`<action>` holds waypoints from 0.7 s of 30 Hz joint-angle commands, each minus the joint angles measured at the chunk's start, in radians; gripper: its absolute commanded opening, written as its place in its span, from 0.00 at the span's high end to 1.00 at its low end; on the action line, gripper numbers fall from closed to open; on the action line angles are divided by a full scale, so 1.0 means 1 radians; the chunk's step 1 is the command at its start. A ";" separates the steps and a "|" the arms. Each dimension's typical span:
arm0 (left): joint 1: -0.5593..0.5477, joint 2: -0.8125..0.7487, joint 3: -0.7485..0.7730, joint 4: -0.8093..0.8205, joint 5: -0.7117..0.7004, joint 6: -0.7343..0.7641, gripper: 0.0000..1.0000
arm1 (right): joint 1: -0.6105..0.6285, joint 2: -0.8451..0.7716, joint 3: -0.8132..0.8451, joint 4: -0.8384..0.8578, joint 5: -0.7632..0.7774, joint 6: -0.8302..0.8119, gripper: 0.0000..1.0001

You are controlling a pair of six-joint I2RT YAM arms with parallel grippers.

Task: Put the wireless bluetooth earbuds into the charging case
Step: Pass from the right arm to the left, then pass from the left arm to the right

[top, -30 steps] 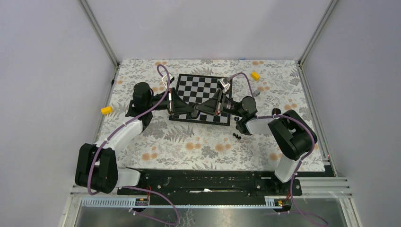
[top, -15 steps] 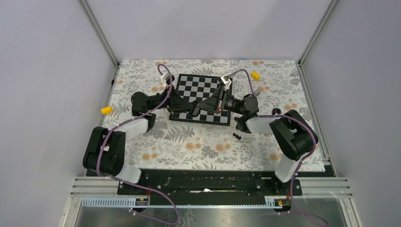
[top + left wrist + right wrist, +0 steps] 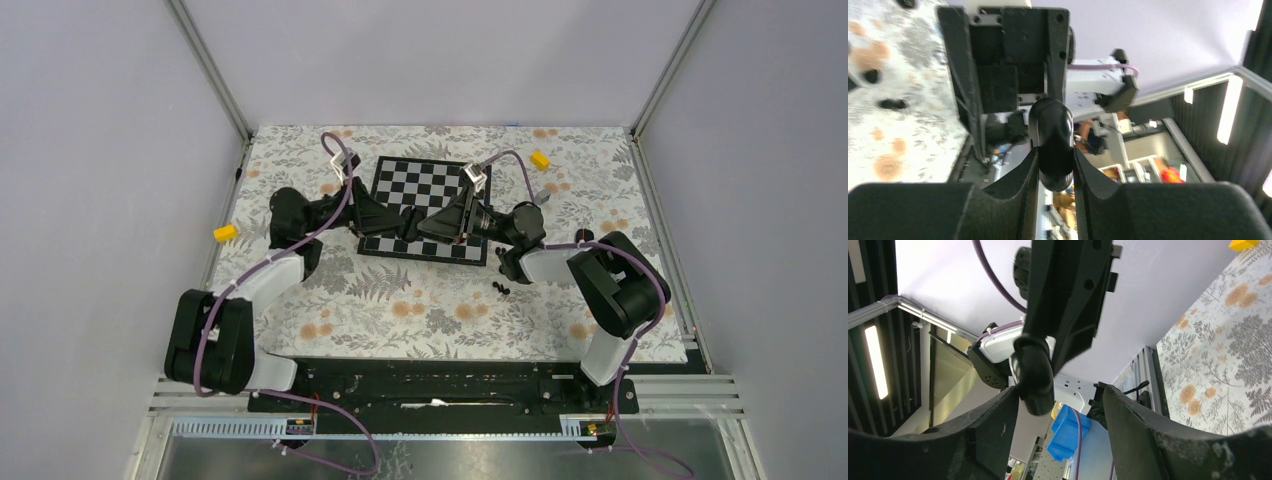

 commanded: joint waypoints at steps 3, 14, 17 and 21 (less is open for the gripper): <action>0.006 -0.120 0.193 -0.847 -0.162 0.625 1.00 | -0.042 0.009 -0.087 0.108 0.058 -0.003 0.31; 0.007 -0.071 0.179 -0.968 -0.339 0.743 1.00 | -0.068 0.032 -0.179 0.101 0.140 0.005 0.34; 0.006 -0.066 0.177 -0.998 -0.359 0.777 1.00 | -0.071 -0.007 -0.194 0.020 0.143 -0.052 0.34; 0.006 -0.063 0.174 -1.037 -0.348 0.821 1.00 | -0.070 -0.153 -0.182 -0.372 0.192 -0.296 0.31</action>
